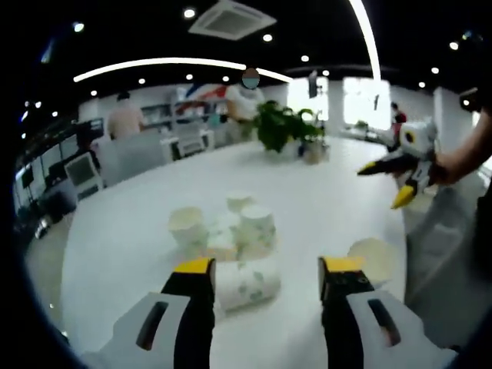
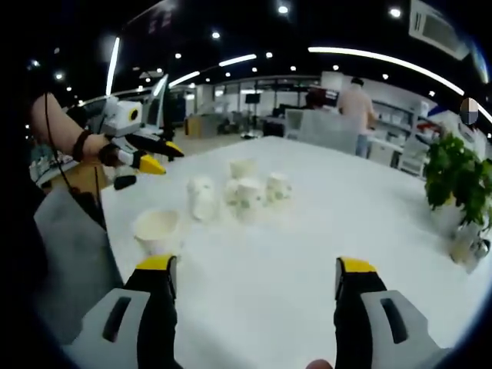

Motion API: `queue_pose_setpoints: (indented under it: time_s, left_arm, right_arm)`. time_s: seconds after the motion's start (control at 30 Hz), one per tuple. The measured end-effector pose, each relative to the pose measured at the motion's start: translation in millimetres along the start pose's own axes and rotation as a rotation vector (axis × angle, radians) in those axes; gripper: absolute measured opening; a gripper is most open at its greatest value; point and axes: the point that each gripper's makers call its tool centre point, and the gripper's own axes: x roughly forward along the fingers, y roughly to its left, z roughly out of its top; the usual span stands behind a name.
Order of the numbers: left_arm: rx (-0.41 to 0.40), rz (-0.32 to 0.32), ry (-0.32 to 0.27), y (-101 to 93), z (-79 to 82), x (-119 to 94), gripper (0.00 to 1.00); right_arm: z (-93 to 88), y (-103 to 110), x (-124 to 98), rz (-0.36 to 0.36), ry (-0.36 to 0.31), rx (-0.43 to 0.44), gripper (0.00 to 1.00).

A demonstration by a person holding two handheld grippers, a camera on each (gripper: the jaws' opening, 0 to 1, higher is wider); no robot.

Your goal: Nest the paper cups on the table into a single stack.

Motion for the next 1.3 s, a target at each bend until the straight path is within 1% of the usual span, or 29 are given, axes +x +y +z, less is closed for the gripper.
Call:
queue_pose_setpoints:
  time_s: [0.17,0.27,0.4,0.47,0.57,0.67,0.77,0.93,1.07,1.17,1.2,1.3]
  left_arm:
    - [0.0,0.014,0.039,14.8,-10.9,8,0.5]
    - [-0.038,0.019,0.052,23.4,-16.5,14,0.5]
    - [-0.06,0.008,0.077,29.6,-24.9,23,0.5]
    - [-0.079,0.009,0.072,32.5,-25.2,27,0.49]
    - [-0.12,0.01,0.08,37.9,-30.8,33,0.49]
    - [-0.15,0.01,0.08,39.1,-33.7,37,0.49]
    - [-0.193,0.002,0.087,38.7,-40.5,41,0.48]
    - [-0.207,-0.019,0.104,34.7,-49.9,45,0.43]
    - [-0.236,-0.044,0.094,30.8,-50.8,46,0.37]
    - [-0.25,-0.055,0.09,28.5,-50.1,46,0.34]
    - [-0.269,-0.062,0.082,27.3,-48.7,46,0.32]
    - [-0.286,-0.073,0.079,26.0,-48.9,45,0.27]
  right_arm:
    - [-5.2,-1,1,-0.005,0.015,0.005,0.82]
    - [-8.9,0,2,-0.005,0.025,0.013,0.82]
    - [-12.2,0,3,-0.008,0.035,0.022,0.82]
    - [-14.4,-2,3,-0.013,0.042,0.028,0.82]
    - [-16.2,-3,3,-0.017,0.045,0.036,0.82]
    - [-17.6,-5,3,-0.024,0.052,0.038,0.82]
    - [-18.3,-7,3,-0.031,0.056,0.045,0.82]
    - [-18.2,-9,5,-0.036,0.062,0.047,0.82]
    - [-18.4,-11,6,-0.037,0.065,0.048,0.82]
    - [-18.9,-11,7,-0.037,0.066,0.05,0.82]
    - [-18.6,-11,8,-0.037,0.066,0.048,0.82]
    - [-19.2,-11,9,-0.033,0.069,0.048,0.82]
